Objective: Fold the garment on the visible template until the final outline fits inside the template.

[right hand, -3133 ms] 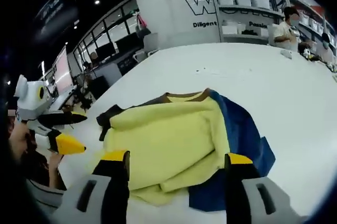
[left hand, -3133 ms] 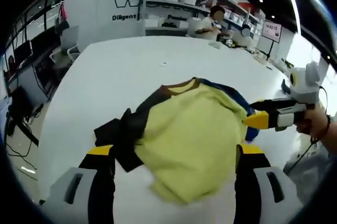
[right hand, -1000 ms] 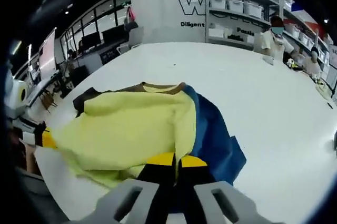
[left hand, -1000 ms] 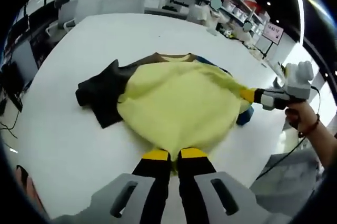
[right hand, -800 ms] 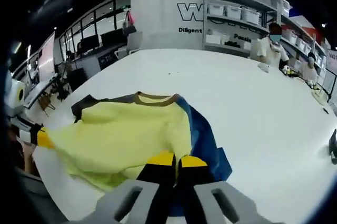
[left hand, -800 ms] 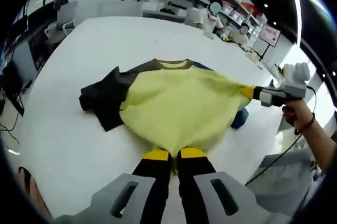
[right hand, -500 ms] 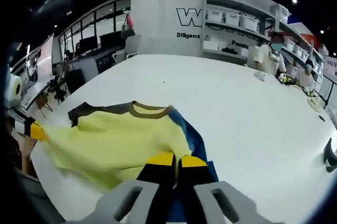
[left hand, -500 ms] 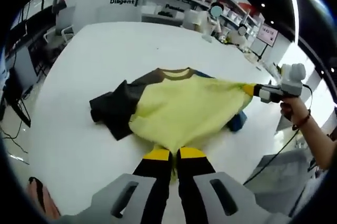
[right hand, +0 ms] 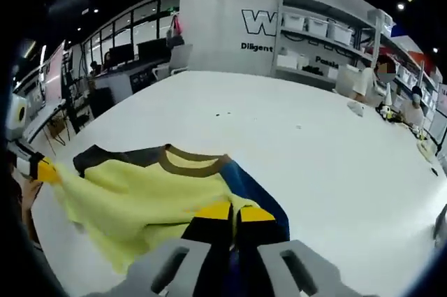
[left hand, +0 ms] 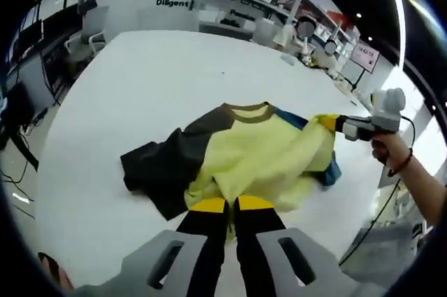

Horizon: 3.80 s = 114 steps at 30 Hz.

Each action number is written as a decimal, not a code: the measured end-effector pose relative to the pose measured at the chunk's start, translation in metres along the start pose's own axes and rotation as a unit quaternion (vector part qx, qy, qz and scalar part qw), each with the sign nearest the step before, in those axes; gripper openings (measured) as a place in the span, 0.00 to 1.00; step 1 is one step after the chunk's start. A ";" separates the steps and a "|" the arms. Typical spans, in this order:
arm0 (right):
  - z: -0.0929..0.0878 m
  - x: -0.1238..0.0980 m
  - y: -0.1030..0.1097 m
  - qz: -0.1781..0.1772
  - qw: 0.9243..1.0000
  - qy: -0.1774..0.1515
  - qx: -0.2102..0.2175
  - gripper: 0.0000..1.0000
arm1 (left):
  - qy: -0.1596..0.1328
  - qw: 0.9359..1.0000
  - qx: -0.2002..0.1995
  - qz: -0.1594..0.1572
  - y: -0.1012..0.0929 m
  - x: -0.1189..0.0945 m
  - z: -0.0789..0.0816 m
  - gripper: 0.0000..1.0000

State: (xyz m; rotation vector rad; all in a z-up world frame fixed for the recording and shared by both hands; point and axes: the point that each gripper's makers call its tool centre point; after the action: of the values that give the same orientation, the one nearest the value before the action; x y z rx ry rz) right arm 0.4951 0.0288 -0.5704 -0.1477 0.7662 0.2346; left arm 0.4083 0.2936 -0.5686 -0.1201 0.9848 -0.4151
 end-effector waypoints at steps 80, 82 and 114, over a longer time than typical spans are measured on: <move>-0.065 -0.018 0.073 0.132 0.984 0.034 -0.113 0.00 | 0.039 0.998 -0.011 0.048 0.025 0.041 -0.008 0.03; -0.062 -0.031 0.075 0.143 0.983 0.031 -0.110 0.00 | 0.042 0.998 -0.002 0.039 0.018 0.032 -0.014 0.03; -0.102 -0.136 0.088 0.198 0.969 0.118 -0.089 0.00 | 0.105 0.993 0.047 -0.005 -0.027 -0.044 -0.084 0.03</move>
State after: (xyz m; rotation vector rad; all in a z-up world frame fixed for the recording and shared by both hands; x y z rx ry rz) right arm 0.3093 0.0699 -0.5525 -0.1949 1.0101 0.6758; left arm 0.3097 0.2934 -0.5727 0.0037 1.1695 -0.4904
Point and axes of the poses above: the point that each gripper's makers call its tool centre point, and the gripper's own axes: x roughly forward along the fingers, y roughly to its left, z roughly out of its top, and after that the axes turned 8 degrees about y, right-handed
